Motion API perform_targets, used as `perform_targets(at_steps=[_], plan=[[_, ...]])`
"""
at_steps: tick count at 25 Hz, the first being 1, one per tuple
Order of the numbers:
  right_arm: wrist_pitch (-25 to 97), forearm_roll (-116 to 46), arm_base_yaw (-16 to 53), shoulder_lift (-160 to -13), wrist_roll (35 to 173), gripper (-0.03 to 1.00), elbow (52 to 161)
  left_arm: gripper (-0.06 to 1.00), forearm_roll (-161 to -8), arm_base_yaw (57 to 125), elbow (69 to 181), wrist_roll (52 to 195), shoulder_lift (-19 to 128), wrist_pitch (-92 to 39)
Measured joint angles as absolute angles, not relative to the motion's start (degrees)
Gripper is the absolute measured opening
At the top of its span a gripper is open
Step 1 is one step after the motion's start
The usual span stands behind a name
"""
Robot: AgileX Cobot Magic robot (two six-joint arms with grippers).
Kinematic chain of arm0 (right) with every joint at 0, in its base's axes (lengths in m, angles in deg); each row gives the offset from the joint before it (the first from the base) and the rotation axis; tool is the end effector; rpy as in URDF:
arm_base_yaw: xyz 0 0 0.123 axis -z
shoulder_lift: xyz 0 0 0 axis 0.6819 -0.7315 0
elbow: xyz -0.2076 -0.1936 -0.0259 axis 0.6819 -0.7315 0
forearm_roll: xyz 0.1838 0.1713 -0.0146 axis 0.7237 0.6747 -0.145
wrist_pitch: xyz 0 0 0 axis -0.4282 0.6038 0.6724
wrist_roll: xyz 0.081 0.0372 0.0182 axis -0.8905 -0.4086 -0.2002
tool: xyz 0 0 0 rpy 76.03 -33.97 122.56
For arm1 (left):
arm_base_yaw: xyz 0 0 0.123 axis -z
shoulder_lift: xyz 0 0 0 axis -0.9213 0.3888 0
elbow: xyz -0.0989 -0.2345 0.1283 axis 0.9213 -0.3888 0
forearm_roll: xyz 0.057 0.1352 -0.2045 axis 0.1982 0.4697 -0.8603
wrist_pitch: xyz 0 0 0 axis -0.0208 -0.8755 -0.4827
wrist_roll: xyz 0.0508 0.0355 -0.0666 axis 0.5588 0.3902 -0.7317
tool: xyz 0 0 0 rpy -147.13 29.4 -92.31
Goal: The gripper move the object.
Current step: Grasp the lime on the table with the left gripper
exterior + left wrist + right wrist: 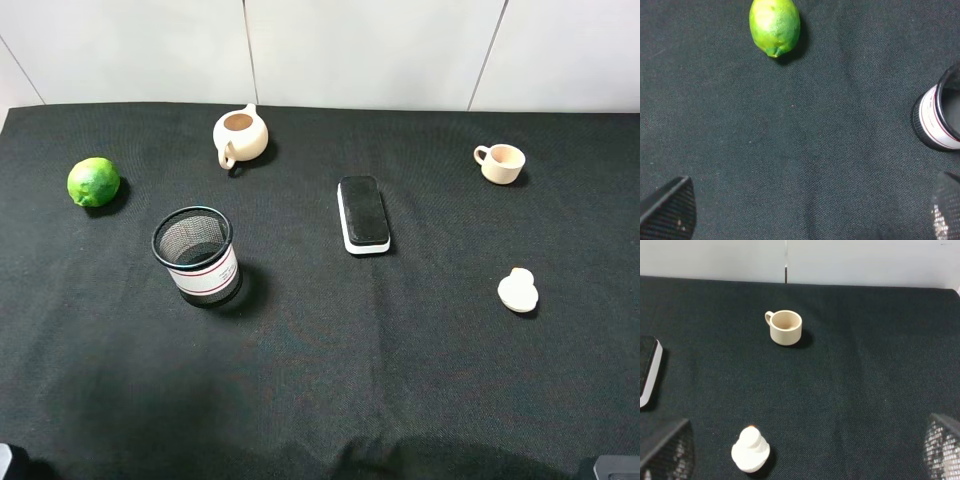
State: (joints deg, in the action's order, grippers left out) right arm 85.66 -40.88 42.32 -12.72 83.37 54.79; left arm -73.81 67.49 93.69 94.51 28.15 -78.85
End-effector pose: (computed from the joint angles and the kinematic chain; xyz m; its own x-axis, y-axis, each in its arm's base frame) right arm -0.0039 0.0025 0.2794 -0.4207 -0.0212 -0.9069 -0.0447 0.9990 -0.0026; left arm 0.1413 -0.0043 0.3353 -0.7629 0.0761 -0.6420 0.0848 0.9962 0.0174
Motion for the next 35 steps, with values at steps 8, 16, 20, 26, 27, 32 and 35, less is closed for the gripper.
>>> perform_targets(at_steps=[8,16,20,26,27,32,35], plan=[[85.66,-40.88,42.32,-12.72,83.37,0.69,54.79,0.99,-73.71,67.49,99.33,94.44,38.45,-76.79],[85.66,-40.88,42.32,-12.72,83.37,0.69,54.79,0.99,-73.71,67.49,100.23,94.44,45.12,-71.27],[85.66,-40.88,42.32,-12.72,83.37,0.69,54.79,0.99,-73.71,67.49,100.28,94.44,47.82,-68.93],[85.66,-40.88,42.32,-12.72,83.37,0.69,54.79,0.99,-73.71,67.49,101.15,94.44,50.49,-66.93],[85.66,-40.88,42.32,-12.72,83.37,0.69,54.79,0.99,-73.71,67.49,101.72,94.44,51.03,-66.85],[85.66,-40.88,42.32,-12.72,83.37,0.69,54.79,0.99,-72.25,67.49,105.7,94.39,56.78,-66.83],[85.66,-40.88,42.32,-12.72,83.37,0.69,54.79,0.99,-72.2,67.49,107.87,94.39,60.18,-66.78]])
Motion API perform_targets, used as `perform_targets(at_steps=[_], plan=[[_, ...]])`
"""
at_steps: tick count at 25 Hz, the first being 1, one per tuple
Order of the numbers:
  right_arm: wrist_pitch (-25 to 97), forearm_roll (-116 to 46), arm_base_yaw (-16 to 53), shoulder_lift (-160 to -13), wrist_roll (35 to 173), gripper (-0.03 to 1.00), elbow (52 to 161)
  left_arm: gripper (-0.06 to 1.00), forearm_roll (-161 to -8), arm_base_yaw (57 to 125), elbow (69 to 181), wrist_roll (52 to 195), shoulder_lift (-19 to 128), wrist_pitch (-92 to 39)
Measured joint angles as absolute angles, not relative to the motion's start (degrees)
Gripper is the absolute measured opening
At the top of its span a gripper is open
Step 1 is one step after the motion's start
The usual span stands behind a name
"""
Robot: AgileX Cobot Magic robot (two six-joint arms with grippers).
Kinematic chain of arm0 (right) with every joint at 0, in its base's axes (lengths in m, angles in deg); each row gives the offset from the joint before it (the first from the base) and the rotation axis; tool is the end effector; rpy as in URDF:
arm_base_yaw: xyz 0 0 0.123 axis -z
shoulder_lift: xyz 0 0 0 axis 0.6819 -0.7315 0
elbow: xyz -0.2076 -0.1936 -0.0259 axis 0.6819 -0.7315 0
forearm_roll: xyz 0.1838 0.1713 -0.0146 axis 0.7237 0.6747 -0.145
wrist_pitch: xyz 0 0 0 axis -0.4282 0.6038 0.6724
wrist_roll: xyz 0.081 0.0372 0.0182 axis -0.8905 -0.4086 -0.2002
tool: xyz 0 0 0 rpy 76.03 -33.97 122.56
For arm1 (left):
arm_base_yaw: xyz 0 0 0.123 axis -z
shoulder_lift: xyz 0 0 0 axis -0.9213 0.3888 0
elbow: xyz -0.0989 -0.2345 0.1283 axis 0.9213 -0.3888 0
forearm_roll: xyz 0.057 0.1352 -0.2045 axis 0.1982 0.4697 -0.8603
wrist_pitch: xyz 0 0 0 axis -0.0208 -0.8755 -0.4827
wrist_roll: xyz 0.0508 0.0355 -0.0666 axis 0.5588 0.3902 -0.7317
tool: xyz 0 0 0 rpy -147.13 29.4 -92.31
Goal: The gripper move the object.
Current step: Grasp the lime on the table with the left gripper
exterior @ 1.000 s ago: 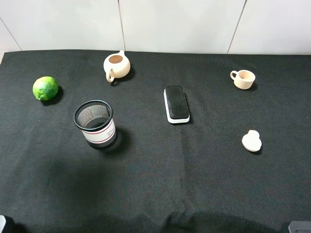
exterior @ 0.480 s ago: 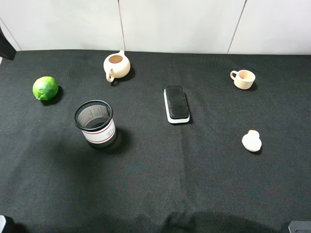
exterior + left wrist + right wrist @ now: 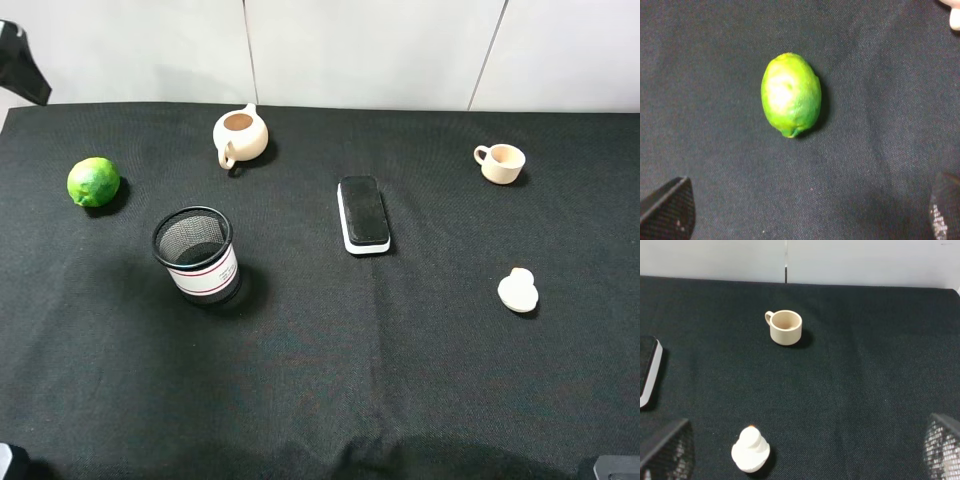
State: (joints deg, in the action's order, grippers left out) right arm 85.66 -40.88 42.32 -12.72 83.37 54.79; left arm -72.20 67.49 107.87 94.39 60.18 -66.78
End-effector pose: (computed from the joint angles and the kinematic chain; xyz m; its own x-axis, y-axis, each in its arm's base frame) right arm -0.0039 0.0025 0.2794 -0.4207 -0.0212 -0.9069 -0.0447 0.9990 -0.0026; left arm 0.2857 -0.0029 0.3031 -0.8241 0.0874 -0.5596 0.0808 0.9961 0.0365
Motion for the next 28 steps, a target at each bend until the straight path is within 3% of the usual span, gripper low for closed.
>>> perform_targets(at_steps=[12,28], plan=[[85.66,-40.88,42.32,-12.72,83.37,0.69,54.79,0.99,-71.7,67.44,114.48,93.34,72.92,-66.96],[85.66,-40.88,42.32,-12.72,83.37,0.69,54.79,0.99,-69.3,65.98,114.54,90.36,83.53,-66.26]])
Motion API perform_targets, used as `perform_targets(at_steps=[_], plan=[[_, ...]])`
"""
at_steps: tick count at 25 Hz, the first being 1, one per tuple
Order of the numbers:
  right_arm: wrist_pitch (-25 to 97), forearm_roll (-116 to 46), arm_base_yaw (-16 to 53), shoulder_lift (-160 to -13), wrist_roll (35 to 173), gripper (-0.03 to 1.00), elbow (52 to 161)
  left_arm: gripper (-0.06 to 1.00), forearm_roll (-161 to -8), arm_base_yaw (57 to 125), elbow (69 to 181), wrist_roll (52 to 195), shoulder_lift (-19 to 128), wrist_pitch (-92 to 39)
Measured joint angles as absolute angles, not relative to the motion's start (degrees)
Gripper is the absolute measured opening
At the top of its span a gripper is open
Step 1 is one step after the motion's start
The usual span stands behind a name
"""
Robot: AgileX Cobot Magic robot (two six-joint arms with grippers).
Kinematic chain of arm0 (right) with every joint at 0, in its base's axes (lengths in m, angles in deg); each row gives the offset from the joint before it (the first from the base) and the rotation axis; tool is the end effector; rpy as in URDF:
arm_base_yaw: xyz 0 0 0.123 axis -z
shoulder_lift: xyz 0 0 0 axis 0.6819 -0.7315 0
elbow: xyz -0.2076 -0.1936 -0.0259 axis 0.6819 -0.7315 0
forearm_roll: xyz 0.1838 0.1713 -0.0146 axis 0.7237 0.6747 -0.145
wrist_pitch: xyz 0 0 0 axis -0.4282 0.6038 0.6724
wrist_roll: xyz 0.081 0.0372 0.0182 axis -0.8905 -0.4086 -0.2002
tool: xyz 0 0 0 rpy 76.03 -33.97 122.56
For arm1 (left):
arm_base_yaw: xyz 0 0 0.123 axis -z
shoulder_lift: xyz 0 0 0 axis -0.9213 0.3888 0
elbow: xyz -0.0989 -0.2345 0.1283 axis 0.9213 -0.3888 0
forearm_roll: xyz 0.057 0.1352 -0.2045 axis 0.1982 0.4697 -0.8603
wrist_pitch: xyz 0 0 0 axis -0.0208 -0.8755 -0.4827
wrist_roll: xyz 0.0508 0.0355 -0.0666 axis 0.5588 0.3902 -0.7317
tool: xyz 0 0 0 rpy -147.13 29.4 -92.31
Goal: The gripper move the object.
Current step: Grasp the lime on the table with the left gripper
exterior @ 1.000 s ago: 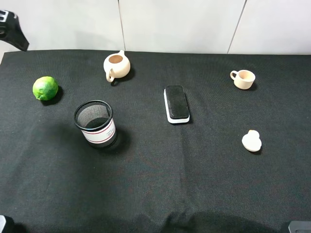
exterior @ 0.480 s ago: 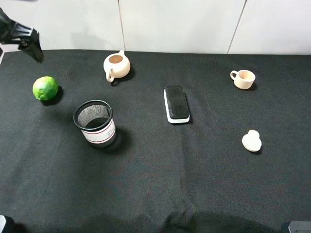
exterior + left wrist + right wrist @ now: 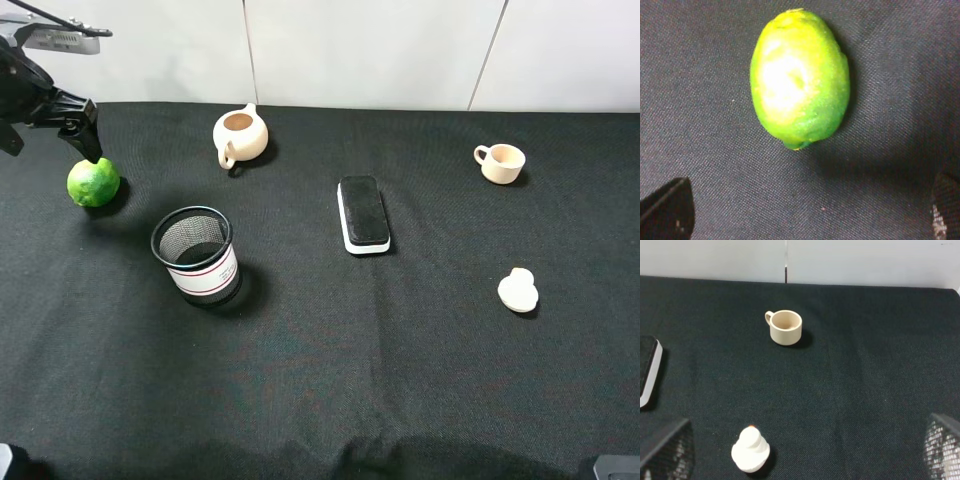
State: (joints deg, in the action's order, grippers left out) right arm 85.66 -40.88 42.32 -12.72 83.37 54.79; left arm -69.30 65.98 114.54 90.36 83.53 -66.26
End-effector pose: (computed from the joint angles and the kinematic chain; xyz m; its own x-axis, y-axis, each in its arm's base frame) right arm -0.0039 0.0025 0.2794 -0.4207 -0.0212 -0.9069 -0.0447 0.9990 -0.0026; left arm 0.3578 0.0093 0.2041 -0.9513 0.0294 -0.3069 0.0188 0.9991 0.0373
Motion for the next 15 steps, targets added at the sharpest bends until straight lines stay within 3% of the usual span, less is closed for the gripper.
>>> perform_targets(at_steps=[15], plan=[[85.66,-40.83,42.32,-12.72,83.37,0.69,54.79,0.99,-69.37,63.96,115.14,90.35,90.74,-58.09]])
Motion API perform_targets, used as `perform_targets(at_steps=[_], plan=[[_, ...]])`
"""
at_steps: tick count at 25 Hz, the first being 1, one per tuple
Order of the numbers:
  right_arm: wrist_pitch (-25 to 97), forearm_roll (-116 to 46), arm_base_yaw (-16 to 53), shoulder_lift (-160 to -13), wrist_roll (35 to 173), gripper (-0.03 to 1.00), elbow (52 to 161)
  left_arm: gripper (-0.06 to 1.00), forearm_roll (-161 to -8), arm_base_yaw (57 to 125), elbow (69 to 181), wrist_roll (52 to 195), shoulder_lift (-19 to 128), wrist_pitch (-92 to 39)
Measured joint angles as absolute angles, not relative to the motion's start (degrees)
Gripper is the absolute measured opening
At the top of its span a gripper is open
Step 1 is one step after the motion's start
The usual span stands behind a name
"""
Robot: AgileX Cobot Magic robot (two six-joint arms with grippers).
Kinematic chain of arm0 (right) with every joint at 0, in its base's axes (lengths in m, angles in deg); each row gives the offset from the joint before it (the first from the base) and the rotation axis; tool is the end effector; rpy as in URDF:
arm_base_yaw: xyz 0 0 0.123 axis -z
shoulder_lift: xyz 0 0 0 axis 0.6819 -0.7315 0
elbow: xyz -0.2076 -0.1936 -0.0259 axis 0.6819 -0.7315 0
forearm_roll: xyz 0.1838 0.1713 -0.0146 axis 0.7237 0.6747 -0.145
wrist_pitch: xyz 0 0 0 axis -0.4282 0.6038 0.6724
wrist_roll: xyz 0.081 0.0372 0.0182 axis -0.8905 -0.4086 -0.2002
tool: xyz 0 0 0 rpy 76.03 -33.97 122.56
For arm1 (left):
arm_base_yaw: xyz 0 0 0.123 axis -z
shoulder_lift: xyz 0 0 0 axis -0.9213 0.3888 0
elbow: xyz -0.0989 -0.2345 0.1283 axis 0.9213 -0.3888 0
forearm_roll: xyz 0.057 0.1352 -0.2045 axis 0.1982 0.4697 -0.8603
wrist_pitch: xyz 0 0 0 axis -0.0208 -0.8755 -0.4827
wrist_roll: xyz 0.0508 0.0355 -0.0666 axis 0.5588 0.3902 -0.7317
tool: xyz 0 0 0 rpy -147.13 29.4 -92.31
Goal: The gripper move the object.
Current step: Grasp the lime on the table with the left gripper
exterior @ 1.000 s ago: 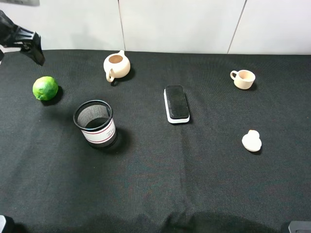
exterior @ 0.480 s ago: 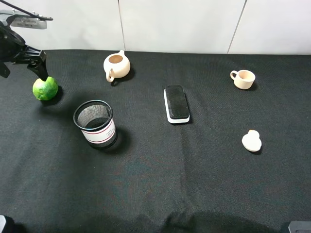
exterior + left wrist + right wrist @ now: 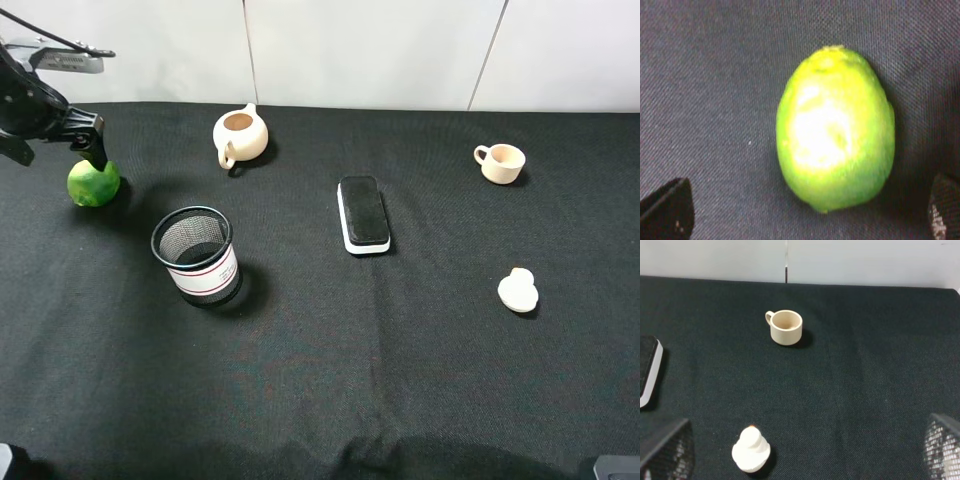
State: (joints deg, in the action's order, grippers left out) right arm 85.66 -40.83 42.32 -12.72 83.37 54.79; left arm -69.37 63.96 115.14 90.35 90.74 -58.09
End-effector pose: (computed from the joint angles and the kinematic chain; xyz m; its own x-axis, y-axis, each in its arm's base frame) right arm -0.0039 0.0026 0.2794 -0.4207 -0.0208 -0.9070 -0.0452 0.9990 -0.0019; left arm 0.3794 0.0227 0.1645 -0.9430 -0.0018 -0.3328 -0.0141 0.9993 0.0347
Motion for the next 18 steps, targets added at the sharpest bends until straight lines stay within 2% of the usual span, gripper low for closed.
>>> perform_targets(at_steps=[18], plan=[[85.66,-40.83,42.32,-12.72,83.37,0.69,54.79,0.99,-70.29,63.96,115.14,90.35,99.69,-48.77]])
